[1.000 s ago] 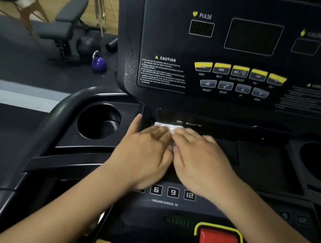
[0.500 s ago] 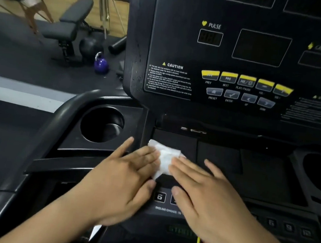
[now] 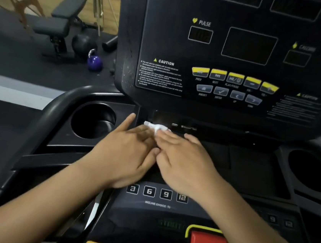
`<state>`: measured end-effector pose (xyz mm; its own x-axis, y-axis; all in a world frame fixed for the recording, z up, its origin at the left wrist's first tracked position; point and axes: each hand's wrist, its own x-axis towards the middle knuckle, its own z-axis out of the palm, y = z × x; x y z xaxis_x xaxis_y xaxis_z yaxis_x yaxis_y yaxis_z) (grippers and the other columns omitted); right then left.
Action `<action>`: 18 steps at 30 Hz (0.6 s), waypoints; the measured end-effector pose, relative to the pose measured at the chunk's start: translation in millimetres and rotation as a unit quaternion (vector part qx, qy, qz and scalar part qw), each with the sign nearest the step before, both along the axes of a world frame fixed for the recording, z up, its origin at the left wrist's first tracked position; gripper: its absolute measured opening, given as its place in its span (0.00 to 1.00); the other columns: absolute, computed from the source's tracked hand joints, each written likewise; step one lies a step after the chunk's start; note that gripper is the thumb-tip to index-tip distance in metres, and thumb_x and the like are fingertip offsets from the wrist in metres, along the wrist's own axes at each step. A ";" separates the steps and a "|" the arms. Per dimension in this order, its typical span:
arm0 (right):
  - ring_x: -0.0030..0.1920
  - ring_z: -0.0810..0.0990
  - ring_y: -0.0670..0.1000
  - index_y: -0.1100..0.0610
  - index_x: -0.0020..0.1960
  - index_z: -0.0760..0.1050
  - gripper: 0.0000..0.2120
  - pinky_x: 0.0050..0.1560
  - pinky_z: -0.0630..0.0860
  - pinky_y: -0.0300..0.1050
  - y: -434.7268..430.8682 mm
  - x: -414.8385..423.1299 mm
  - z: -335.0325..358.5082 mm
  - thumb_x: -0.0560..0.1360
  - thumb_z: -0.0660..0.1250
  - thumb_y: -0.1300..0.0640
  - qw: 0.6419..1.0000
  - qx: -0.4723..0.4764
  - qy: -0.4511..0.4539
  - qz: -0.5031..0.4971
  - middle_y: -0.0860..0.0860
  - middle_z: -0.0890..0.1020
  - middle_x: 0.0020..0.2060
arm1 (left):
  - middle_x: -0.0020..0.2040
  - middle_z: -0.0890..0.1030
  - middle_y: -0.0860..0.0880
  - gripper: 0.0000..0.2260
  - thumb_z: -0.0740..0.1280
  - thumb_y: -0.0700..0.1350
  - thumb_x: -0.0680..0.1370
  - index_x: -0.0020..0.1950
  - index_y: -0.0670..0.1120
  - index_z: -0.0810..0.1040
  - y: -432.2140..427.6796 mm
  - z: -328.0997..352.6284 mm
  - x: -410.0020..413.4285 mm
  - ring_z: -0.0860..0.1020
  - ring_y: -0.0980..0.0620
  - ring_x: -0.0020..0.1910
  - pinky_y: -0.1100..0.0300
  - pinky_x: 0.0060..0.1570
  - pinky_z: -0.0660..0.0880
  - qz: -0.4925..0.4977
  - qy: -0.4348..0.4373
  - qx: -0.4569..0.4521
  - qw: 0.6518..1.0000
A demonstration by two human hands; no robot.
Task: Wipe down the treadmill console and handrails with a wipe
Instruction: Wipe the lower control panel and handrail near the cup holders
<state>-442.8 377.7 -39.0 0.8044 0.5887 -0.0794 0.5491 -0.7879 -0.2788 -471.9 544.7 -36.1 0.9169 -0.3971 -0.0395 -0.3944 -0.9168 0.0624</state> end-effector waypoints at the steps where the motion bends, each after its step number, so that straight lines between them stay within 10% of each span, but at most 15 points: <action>1: 0.75 0.53 0.39 0.50 0.74 0.64 0.25 0.75 0.48 0.51 -0.3 -4.9 -0.3 0.78 0.47 0.49 1.000 0.000 -0.006 0.004 0.43 0.61 0.76 | 0.75 0.67 0.52 0.32 0.36 0.58 0.77 0.75 0.51 0.66 1.3 0.6 -2.0 0.58 0.56 0.76 0.49 0.76 0.41 -0.009 0.007 0.005 1.000; 6: 0.71 0.54 0.31 0.46 0.68 0.71 0.30 0.74 0.50 0.47 -45.5 -39.2 -4.7 0.71 0.45 0.48 0.998 0.028 0.047 0.014 0.35 0.67 0.71 | 0.62 0.80 0.45 0.23 0.51 0.54 0.79 0.60 0.45 0.79 -8.6 -5.0 -38.2 0.73 0.48 0.66 0.48 0.75 0.52 -0.034 0.020 -0.026 0.999; 18: 0.66 0.66 0.38 0.51 0.57 0.80 0.25 0.72 0.48 0.36 4.6 -37.5 0.6 0.73 0.49 0.47 0.998 0.060 0.023 0.026 0.44 0.78 0.63 | 0.58 0.82 0.46 0.21 0.53 0.52 0.81 0.61 0.42 0.80 3.7 -5.4 -48.1 0.74 0.48 0.66 0.43 0.74 0.55 0.008 -0.011 -0.028 1.000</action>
